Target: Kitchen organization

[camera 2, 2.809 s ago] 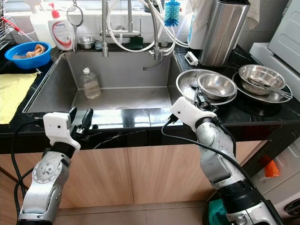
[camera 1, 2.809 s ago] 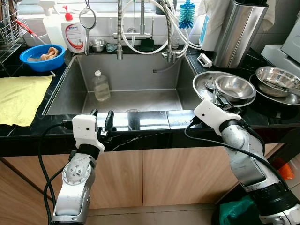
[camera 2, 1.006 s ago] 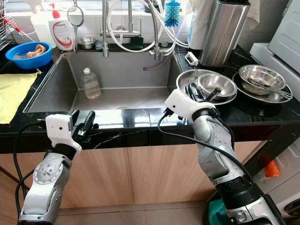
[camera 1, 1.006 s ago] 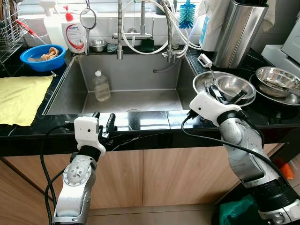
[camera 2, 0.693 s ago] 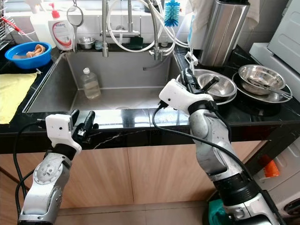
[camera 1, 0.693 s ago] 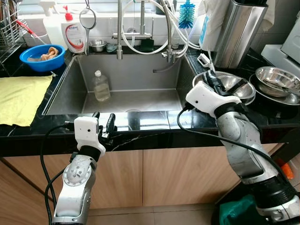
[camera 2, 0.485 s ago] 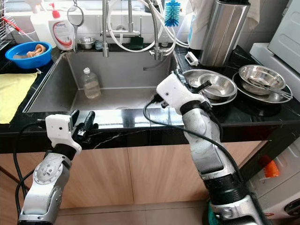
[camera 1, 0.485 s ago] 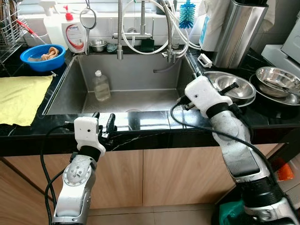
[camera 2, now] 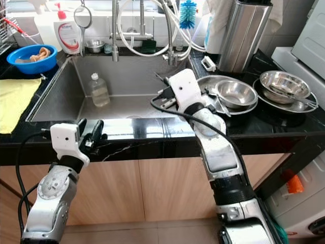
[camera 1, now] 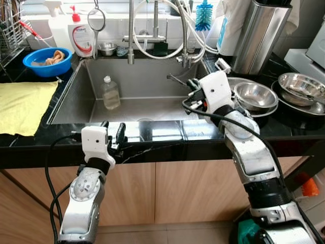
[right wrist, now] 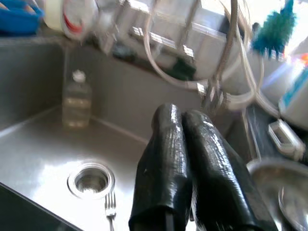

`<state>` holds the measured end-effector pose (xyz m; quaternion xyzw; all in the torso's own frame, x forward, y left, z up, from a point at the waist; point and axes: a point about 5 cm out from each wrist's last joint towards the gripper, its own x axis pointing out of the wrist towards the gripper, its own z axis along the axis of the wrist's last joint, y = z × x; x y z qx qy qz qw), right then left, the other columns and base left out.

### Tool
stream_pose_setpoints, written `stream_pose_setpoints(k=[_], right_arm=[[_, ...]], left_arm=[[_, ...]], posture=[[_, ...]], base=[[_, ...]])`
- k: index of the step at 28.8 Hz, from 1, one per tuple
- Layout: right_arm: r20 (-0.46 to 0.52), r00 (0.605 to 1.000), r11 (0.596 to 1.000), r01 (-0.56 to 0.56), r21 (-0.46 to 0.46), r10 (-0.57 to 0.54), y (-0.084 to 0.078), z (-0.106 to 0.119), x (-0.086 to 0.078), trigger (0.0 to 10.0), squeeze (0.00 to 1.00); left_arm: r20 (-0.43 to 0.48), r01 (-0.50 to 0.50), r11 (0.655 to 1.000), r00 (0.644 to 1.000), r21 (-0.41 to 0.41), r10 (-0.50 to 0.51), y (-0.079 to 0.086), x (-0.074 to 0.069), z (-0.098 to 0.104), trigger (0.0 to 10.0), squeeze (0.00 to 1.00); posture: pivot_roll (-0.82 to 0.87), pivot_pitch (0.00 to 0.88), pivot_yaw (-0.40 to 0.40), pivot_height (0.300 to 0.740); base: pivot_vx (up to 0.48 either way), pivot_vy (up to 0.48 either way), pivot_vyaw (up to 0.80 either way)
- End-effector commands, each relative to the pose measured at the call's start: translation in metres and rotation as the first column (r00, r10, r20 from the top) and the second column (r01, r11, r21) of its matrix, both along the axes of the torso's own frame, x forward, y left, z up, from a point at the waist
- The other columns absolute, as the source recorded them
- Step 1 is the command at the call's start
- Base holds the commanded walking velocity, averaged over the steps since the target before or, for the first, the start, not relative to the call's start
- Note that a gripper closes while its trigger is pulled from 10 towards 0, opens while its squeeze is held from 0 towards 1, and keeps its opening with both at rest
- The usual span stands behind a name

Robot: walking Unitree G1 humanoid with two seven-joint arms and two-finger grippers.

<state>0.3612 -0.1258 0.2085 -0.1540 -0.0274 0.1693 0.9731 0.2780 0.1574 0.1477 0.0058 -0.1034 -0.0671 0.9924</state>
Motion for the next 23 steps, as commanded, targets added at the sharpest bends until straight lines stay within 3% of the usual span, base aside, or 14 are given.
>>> stream_pose_setpoints(k=[1, 23], right_arm=[[-0.031, 0.999, 0.999, 0.024, 0.045, -0.023, -0.005, 0.000, 0.007, 10.0, 0.00], [-0.225, 0.972, 0.976, 0.114, 0.186, -0.071, -0.008, -0.041, 0.026, 10.0, 0.00]], left_arm=[[0.012, 0.011, 1.000, 1.000, 0.016, -0.011, -0.001, 0.001, 0.002, 10.0, 0.00], [0.015, 0.010, 1.000, 1.000, 0.019, -0.011, -0.005, -0.001, 0.003, 10.0, 0.00]], posture=[[-0.05, 0.000, -0.038, 0.706], [-0.04, 0.000, -0.036, 0.706]], base=[[0.000, 0.000, 0.00], [0.000, 0.000, 0.00]])
